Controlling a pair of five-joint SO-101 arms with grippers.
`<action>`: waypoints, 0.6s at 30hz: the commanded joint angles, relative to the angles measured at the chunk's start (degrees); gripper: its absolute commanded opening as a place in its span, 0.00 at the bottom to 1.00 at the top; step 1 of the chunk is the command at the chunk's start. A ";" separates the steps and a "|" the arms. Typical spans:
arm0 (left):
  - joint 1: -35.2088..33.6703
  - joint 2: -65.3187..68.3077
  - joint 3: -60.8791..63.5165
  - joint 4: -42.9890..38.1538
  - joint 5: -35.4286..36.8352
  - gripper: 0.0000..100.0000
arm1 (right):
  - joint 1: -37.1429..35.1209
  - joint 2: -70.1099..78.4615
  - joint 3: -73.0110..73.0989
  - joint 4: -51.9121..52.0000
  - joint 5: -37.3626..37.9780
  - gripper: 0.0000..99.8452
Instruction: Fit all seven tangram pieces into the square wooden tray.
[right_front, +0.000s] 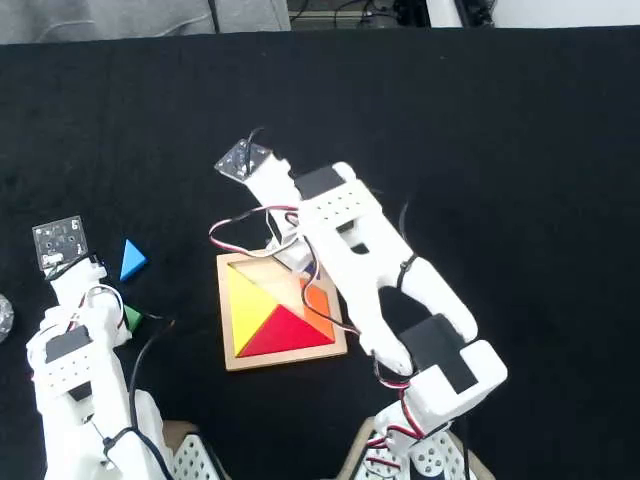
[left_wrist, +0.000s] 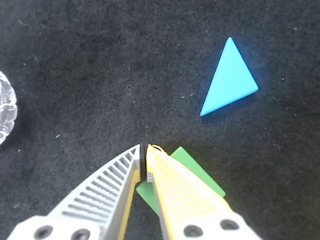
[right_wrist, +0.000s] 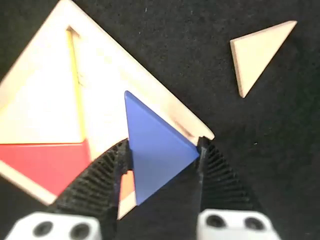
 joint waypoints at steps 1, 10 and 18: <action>0.66 -0.70 -2.42 0.09 -0.26 0.03 | 2.81 -3.30 1.89 -4.13 0.09 0.13; 0.75 -0.70 -2.42 0.09 -0.26 0.03 | 2.90 -3.30 6.99 -9.58 -3.43 0.13; 0.75 -0.70 -2.42 0.09 -0.26 0.03 | 2.81 -3.21 7.69 -9.85 -3.52 0.13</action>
